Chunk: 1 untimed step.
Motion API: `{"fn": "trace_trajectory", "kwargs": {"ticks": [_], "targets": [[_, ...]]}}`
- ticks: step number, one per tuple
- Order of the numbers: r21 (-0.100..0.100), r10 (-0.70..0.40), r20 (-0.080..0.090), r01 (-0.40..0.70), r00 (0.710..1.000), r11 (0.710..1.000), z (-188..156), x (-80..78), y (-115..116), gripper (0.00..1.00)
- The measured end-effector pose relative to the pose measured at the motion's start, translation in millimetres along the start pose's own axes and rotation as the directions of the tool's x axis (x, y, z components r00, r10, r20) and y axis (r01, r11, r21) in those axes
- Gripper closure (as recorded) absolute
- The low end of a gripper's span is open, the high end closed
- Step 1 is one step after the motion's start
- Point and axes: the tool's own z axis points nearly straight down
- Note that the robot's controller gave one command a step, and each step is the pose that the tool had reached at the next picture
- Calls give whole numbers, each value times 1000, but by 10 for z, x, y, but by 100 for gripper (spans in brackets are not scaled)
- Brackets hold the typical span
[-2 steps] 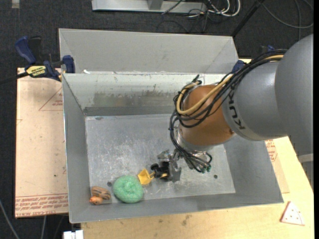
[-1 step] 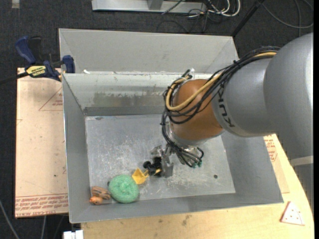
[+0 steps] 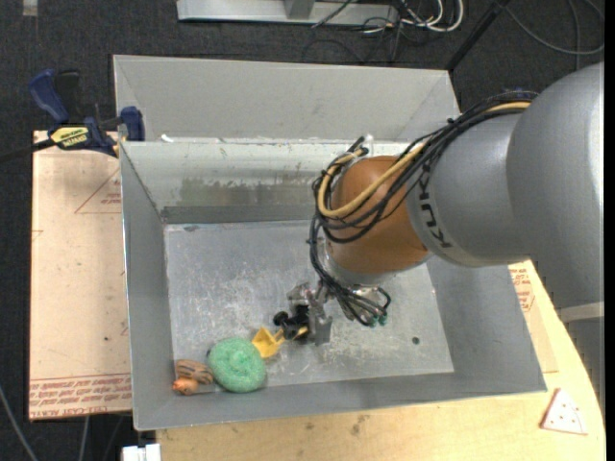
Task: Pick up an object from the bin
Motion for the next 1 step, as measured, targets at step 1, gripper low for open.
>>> {"fn": "trace_trajectory", "kwargs": {"ticks": [1], "targets": [[2, 10, -4, -10, 1000, 1000, -59, -40, 49, 100]]}}
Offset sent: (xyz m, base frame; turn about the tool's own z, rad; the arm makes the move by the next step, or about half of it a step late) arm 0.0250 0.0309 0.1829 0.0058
